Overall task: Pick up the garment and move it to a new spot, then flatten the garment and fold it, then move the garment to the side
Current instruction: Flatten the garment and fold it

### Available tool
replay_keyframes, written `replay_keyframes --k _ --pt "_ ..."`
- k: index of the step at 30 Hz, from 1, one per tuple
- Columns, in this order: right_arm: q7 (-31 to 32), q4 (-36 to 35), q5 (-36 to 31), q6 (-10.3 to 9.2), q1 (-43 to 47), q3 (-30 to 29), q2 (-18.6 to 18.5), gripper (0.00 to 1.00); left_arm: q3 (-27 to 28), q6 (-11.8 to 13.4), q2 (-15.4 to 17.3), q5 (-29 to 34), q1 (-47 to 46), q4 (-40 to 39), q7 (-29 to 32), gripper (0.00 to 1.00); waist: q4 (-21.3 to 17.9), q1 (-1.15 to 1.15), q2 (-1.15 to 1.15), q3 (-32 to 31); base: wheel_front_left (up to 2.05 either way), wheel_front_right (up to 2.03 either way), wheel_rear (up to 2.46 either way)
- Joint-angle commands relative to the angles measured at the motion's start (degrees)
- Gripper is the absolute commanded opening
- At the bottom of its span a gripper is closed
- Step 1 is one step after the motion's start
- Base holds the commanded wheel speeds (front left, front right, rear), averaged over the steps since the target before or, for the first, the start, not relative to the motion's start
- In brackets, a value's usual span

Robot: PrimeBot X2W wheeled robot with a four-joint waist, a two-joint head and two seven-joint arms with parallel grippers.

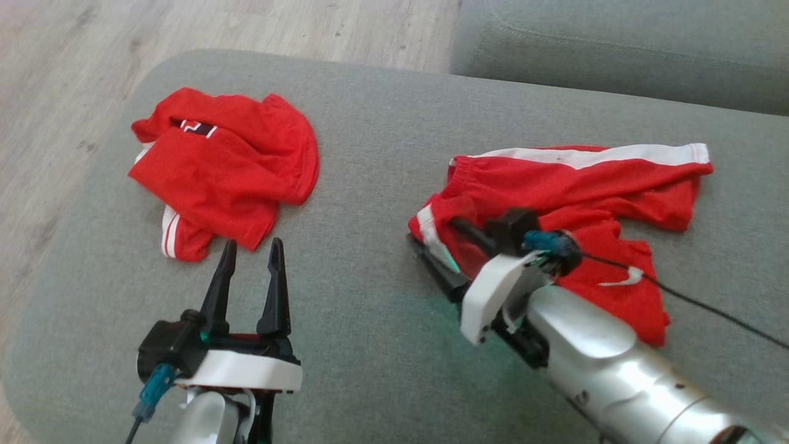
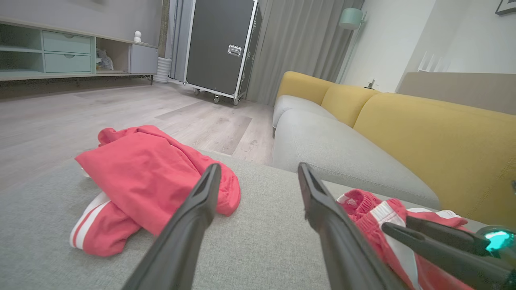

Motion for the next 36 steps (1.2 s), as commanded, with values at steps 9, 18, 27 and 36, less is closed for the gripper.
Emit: replay_keyframes --k 9,18,27,36 --pt "-2.2 -3.3 1.2 0.37 -1.6 0.2 -8.2 1.00 3.5 -0.3 0.2 0.5 -0.5 -2.7 -0.5 1.00 -4.0 0.00 0.00 -3.0 0.00 0.00 0.00" --pt "-4.1 -6.5 -2.9 0.37 4.2 -21.8 -12.1 1.00 4.4 -0.4 0.2 0.6 0.8 -3.4 -0.5 1.00 -6.3 0.00 0.00 -4.8 0.00 0.00 0.00" --pt "-4.2 -25.7 -21.5 0.37 28.1 -48.5 -4.4 1.00 5.3 -0.5 0.2 -0.4 1.9 -4.5 -0.5 1.00 -8.3 0.00 0.00 -4.4 0.00 0.00 0.00" --pt "-3.7 -28.9 -29.3 0.37 30.7 -52.0 -1.1 1.00 4.5 -0.7 0.2 0.1 1.3 -4.3 -0.5 1.00 -8.1 0.00 0.00 -2.9 0.00 0.00 0.00"
